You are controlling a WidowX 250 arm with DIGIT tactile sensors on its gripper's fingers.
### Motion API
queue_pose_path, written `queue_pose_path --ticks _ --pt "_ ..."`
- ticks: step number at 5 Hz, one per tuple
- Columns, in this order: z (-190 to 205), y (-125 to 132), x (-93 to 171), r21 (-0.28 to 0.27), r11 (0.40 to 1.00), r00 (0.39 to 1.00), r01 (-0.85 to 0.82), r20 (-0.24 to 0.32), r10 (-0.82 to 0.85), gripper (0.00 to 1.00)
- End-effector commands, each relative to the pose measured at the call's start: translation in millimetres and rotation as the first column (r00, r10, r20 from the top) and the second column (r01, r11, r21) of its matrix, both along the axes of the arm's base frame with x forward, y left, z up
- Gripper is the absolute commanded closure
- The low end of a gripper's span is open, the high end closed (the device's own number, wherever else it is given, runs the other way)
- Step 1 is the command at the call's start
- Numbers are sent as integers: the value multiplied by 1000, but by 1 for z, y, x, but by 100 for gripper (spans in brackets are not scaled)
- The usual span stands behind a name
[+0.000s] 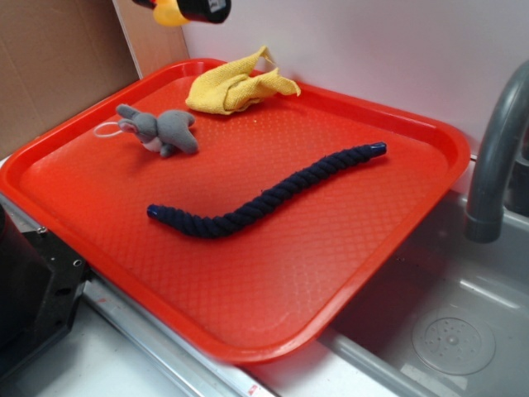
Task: Grab the yellow duck.
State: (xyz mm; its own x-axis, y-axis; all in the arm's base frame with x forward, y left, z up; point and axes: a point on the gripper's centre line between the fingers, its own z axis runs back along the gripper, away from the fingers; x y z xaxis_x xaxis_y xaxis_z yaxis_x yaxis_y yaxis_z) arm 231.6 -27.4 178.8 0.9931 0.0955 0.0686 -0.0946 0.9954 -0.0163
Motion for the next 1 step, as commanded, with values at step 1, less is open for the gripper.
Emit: queue_pose_path --ticks 1 --pt "37 27 -21 -31 999 999 14 49 -12 100"
